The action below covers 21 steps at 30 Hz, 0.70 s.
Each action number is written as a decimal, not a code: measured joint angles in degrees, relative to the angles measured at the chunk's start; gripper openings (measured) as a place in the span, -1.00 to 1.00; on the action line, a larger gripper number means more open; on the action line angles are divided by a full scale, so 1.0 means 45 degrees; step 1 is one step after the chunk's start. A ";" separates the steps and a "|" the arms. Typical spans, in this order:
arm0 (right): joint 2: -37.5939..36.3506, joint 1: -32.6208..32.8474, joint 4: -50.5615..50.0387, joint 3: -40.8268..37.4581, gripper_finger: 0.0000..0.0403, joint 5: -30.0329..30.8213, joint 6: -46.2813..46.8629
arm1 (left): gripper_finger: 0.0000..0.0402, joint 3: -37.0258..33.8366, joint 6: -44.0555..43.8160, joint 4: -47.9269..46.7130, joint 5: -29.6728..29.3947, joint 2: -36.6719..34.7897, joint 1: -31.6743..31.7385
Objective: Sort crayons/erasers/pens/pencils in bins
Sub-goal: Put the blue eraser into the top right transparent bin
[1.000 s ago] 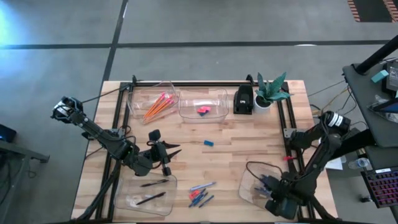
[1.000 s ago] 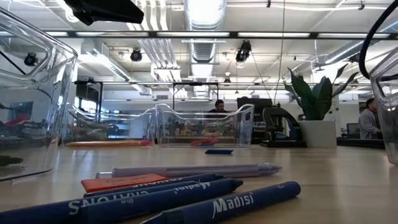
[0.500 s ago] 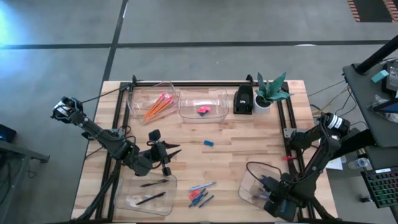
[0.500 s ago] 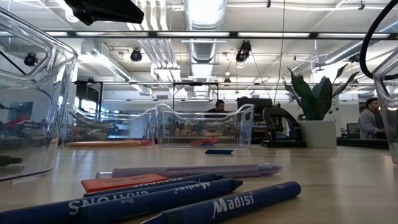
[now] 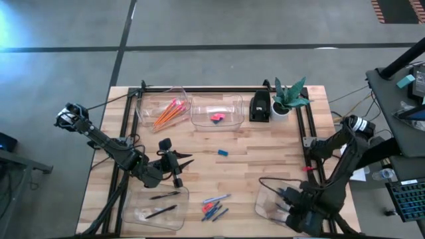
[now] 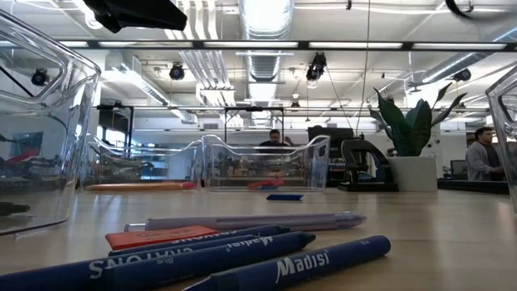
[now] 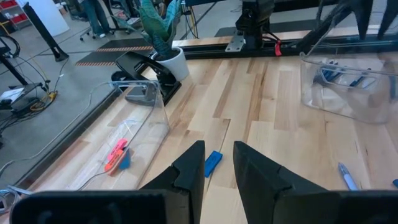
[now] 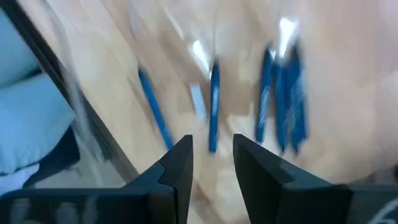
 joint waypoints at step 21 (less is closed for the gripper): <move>-0.1039 -0.6656 -0.2100 0.1655 -0.22 0.6604 -0.9665 | -0.65 0.0031 -0.1279 0.0014 -0.0002 0.0607 0.0004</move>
